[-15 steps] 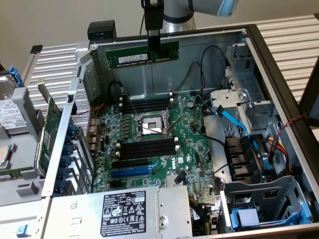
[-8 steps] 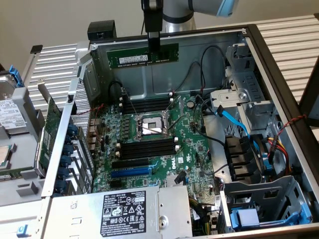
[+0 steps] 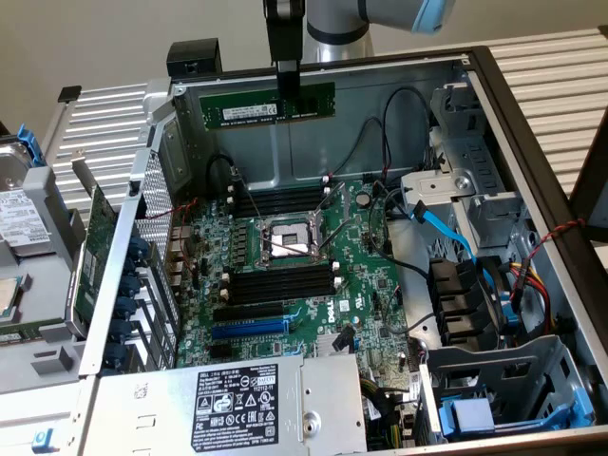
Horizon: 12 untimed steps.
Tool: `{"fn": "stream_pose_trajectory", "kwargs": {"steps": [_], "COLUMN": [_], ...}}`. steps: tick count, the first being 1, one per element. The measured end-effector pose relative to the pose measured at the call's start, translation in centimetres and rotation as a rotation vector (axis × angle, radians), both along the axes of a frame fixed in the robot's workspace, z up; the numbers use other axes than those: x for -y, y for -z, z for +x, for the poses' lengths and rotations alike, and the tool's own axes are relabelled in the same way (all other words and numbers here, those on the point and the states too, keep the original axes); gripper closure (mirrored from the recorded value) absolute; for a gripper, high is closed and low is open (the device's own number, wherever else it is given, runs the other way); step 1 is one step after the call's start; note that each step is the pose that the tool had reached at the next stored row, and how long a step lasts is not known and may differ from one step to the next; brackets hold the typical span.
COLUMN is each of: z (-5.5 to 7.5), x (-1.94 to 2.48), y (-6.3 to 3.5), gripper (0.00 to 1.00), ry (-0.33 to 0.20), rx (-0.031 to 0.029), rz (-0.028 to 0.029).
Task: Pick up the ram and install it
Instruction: 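Pick up the ram and move it above insertion slot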
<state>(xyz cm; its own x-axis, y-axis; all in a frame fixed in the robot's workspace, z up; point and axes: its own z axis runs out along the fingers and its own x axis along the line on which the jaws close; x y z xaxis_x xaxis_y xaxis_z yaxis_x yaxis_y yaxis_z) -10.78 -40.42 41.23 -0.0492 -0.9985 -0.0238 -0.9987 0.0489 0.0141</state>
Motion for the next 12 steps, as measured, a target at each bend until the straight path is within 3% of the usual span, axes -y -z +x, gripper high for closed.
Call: {"fn": "stream_pose_trajectory", "kwargs": {"steps": [2,5,9,12], "z": [0.0,0.0,-0.1,-0.1], "x": [-0.03,-0.93,-1.72,-1.76], "y": [0.00,0.10,0.27,0.29], "gripper": [0.88,0.88,0.88,0.88], "ry": [0.000,0.000,0.000,0.000], "rx": [-0.0003,-0.0001,-0.0001,-0.0012], "rz": [-0.0003,-0.0032,-0.0040,-0.0043]}}
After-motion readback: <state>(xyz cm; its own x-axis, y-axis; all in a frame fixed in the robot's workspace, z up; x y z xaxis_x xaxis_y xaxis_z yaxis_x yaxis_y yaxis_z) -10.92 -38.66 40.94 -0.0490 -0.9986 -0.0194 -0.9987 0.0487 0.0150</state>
